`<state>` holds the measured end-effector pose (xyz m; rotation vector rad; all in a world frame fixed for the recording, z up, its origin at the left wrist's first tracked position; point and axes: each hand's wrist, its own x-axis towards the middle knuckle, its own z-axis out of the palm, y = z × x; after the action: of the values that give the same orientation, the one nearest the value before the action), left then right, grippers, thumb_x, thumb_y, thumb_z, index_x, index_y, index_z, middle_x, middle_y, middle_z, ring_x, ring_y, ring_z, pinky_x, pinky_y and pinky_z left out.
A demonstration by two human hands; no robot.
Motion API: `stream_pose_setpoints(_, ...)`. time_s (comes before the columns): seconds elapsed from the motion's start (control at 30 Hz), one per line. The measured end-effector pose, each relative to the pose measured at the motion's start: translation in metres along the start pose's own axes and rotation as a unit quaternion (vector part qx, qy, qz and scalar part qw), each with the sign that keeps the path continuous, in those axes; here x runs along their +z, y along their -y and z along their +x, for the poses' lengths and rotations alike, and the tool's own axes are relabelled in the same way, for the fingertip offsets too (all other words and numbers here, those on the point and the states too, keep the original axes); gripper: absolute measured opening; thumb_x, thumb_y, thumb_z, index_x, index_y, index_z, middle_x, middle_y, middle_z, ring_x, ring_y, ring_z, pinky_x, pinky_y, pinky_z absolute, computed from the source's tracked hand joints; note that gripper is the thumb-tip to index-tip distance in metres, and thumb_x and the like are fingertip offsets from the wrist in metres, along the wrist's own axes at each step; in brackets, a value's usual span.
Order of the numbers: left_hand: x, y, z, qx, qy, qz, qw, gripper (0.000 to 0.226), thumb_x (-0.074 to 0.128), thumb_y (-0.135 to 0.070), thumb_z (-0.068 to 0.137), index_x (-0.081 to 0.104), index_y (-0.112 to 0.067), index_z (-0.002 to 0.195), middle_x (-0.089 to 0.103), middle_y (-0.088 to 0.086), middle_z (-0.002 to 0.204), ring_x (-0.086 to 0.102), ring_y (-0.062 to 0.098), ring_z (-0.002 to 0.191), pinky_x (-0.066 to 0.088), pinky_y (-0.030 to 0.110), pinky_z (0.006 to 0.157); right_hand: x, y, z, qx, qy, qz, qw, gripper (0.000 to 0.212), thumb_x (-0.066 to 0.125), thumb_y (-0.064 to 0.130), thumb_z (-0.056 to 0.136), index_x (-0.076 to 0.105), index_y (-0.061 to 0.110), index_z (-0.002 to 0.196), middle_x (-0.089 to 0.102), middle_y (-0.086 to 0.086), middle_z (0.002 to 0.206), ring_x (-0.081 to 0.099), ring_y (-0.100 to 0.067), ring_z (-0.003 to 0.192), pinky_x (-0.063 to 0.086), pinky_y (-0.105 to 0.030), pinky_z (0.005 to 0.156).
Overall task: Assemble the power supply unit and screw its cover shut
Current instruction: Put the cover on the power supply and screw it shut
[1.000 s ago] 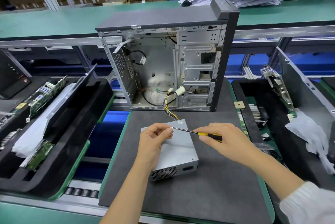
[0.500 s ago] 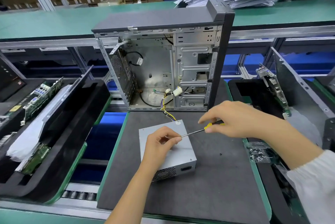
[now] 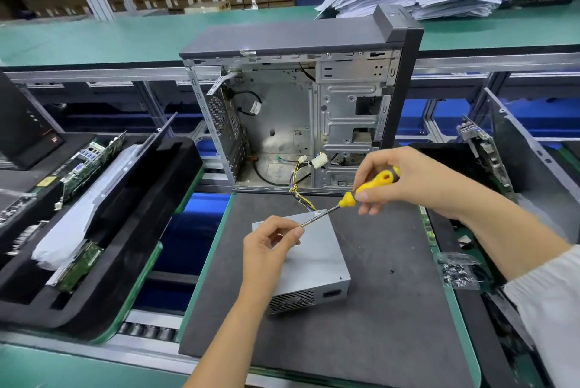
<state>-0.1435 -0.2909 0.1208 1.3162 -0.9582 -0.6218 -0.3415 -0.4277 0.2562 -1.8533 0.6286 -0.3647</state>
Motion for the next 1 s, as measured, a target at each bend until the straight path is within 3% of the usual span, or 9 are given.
stream_pose_setpoints(0.2,0.015,-0.001,-0.006,-0.034,-0.040,-0.059,0.997,0.021,0.071,0.001,0.083,0.073,-0.019,0.078,0.067,-0.004,0.073,0.059,0.013,0.063,0.051,0.022,0.066,0.014,0.000,0.008,-0.056,-0.107,0.140,0.983,0.031,0.073,0.012,0.078,0.055,-0.009,0.092,0.070,-0.023,0.083,0.070,-0.034,0.072,0.056,-0.027,0.060)
stream_pose_setpoints(0.3,0.020,-0.001,-0.008,-0.055,-0.026,-0.100,0.993,0.014,0.077,-0.009,0.075,0.074,-0.020,0.082,0.068,-0.002,0.074,0.060,0.014,0.065,0.051,0.022,0.065,0.018,0.003,0.008,-0.085,-0.134,0.150,0.976,0.035,0.071,0.019,0.079,0.054,-0.011,0.089,0.069,-0.023,0.083,0.068,-0.031,0.065,0.054,-0.027,0.055)
stream_pose_setpoints(0.4,0.020,0.003,-0.007,-0.076,0.022,-0.103,0.992,0.023,0.079,-0.012,0.072,0.073,-0.019,0.092,0.067,-0.001,0.075,0.060,0.014,0.068,0.052,0.024,0.066,0.018,0.004,0.005,-0.101,-0.149,0.139,0.974,0.026,0.069,0.017,0.082,0.056,-0.005,0.084,0.068,-0.023,0.081,0.065,-0.030,0.060,0.053,-0.029,0.052)
stream_pose_setpoints(0.5,0.018,0.009,-0.006,-0.079,0.075,0.003,0.994,0.041,0.084,-0.011,0.071,0.067,-0.024,0.106,0.067,-0.006,0.082,0.061,0.012,0.074,0.052,0.025,0.074,0.015,0.004,0.001,-0.111,-0.160,0.116,0.974,0.026,0.068,0.021,0.084,0.055,-0.001,0.083,0.068,-0.021,0.079,0.064,-0.031,0.058,0.053,-0.031,0.052)
stream_pose_setpoints(0.57,0.015,0.012,-0.006,-0.037,0.115,0.114,0.986,0.049,0.087,-0.022,0.070,0.063,-0.030,0.111,0.065,-0.013,0.093,0.062,0.007,0.088,0.048,0.020,0.084,0.014,0.004,-0.002,-0.122,-0.165,0.072,0.976,0.027,0.067,0.024,0.085,0.054,0.001,0.083,0.068,-0.019,0.076,0.064,-0.033,0.056,0.053,-0.033,0.050)
stream_pose_setpoints(0.63,0.012,0.014,-0.006,0.022,0.185,0.200,0.962,0.054,0.084,-0.039,0.068,0.058,-0.037,0.115,0.059,-0.019,0.109,0.056,0.003,0.108,0.041,0.015,0.093,0.018,0.002,-0.007,-0.130,-0.164,0.019,0.978,0.025,0.067,0.025,0.086,0.055,0.004,0.084,0.068,-0.017,0.074,0.065,-0.031,0.054,0.054,-0.034,0.048)
stream_pose_setpoints(0.73,0.013,0.018,-0.007,0.104,0.279,0.296,0.907,0.060,0.082,-0.049,0.069,0.058,-0.031,0.122,0.054,-0.017,0.124,0.047,0.003,0.120,0.034,0.027,0.106,0.030,-0.008,-0.013,-0.129,-0.155,-0.033,0.979,0.022,0.068,0.027,0.085,0.055,0.009,0.082,0.068,-0.013,0.071,0.064,-0.026,0.052,0.053,-0.033,0.047)
stream_pose_setpoints(0.83,0.015,0.024,-0.006,0.155,0.293,0.335,0.882,0.060,0.081,-0.050,0.072,0.064,-0.023,0.122,0.055,-0.010,0.129,0.048,0.011,0.123,0.035,0.037,0.107,0.042,-0.018,-0.018,-0.120,-0.144,-0.061,0.980,0.024,0.067,0.030,0.085,0.054,0.009,0.082,0.067,-0.010,0.068,0.064,-0.025,0.052,0.054,-0.034,0.048)
stream_pose_setpoints(1.0,0.014,0.027,-0.004,0.162,0.298,0.339,0.878,0.046,0.078,-0.046,0.077,0.069,-0.025,0.116,0.055,-0.007,0.131,0.049,0.016,0.122,0.037,0.041,0.105,0.052,-0.025,-0.026,-0.118,-0.143,-0.065,0.981,0.022,0.067,0.029,0.085,0.055,0.011,0.081,0.067,-0.006,0.068,0.064,-0.022,0.052,0.055,-0.035,0.049)
